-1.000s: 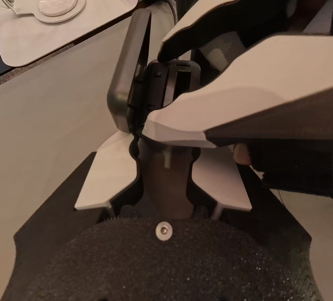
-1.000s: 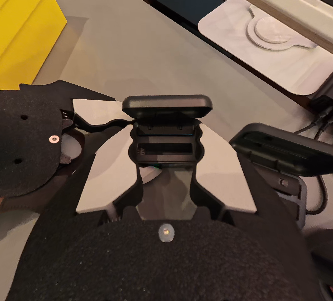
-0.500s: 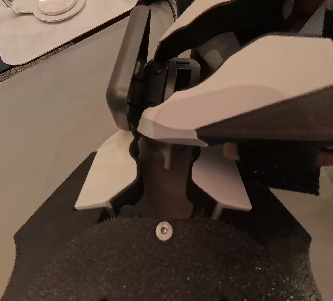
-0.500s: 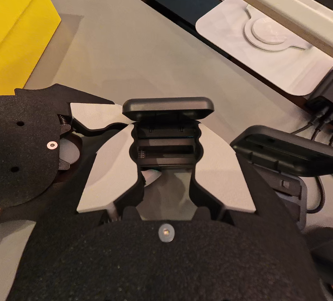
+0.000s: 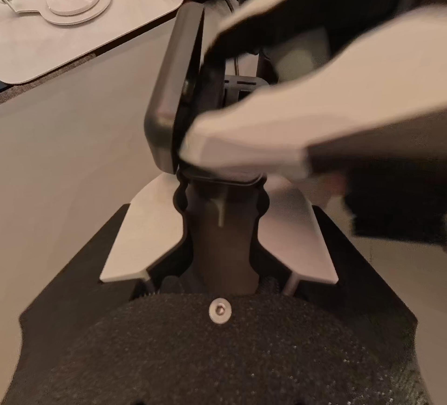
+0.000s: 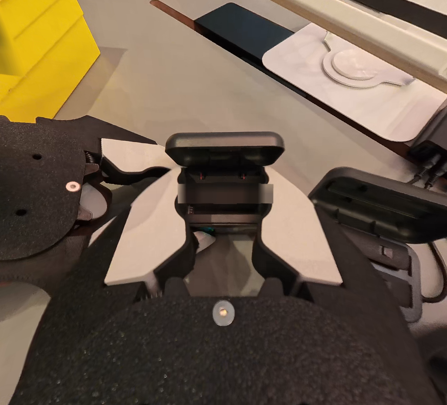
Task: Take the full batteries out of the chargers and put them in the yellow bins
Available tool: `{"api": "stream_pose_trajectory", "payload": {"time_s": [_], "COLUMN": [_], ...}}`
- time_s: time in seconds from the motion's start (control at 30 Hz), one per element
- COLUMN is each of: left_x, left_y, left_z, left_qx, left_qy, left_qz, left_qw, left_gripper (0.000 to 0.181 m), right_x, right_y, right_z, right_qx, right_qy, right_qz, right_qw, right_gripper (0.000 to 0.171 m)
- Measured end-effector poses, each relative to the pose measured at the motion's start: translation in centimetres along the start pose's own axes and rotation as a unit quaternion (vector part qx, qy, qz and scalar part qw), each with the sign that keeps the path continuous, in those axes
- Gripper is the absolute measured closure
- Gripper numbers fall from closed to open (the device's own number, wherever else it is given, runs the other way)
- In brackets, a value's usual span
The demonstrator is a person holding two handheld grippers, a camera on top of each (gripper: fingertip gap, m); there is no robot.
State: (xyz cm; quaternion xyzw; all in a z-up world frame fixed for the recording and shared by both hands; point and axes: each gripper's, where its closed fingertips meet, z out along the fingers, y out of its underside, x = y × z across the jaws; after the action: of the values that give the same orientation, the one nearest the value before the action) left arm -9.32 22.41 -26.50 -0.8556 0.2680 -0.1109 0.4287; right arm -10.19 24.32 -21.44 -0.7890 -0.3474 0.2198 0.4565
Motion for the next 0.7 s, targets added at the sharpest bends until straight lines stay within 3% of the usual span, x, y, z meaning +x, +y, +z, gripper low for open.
{"api": "stream_pose_trajectory", "payload": {"time_s": [0.1, 0.37, 0.5, 0.7], "left_x": [0.0, -0.3, -1.4, -3.2], "left_y": [0.0, 0.1, 0.0, -1.9], "left_z": [0.0, 0.0, -0.5, -3.6], "left_qx": [0.001, -0.002, 0.007, 0.047], "left_qy": [-0.002, -0.006, -0.027, -0.059], "left_qz": [0.001, -0.01, -0.021, -0.005], "left_qw": [1.0, 1.0, 0.999, 0.997], "left_gripper": [0.124, 0.124, 0.098, 0.09], "right_x": [0.4, 0.4, 0.3, 1.4], "right_y": [-3.3, -3.9, -4.6, -4.8], "right_z": [-2.1, -4.3, -5.7, -8.4], "right_qx": [0.059, 0.072, 0.088, 0.106], "right_qy": [-0.013, -0.037, -0.04, -0.036], "right_qz": [0.015, 0.031, 0.048, 0.09], "right_qw": [0.998, 0.996, 0.994, 0.99], "right_gripper": [0.114, 0.113, 0.113, 0.112]}}
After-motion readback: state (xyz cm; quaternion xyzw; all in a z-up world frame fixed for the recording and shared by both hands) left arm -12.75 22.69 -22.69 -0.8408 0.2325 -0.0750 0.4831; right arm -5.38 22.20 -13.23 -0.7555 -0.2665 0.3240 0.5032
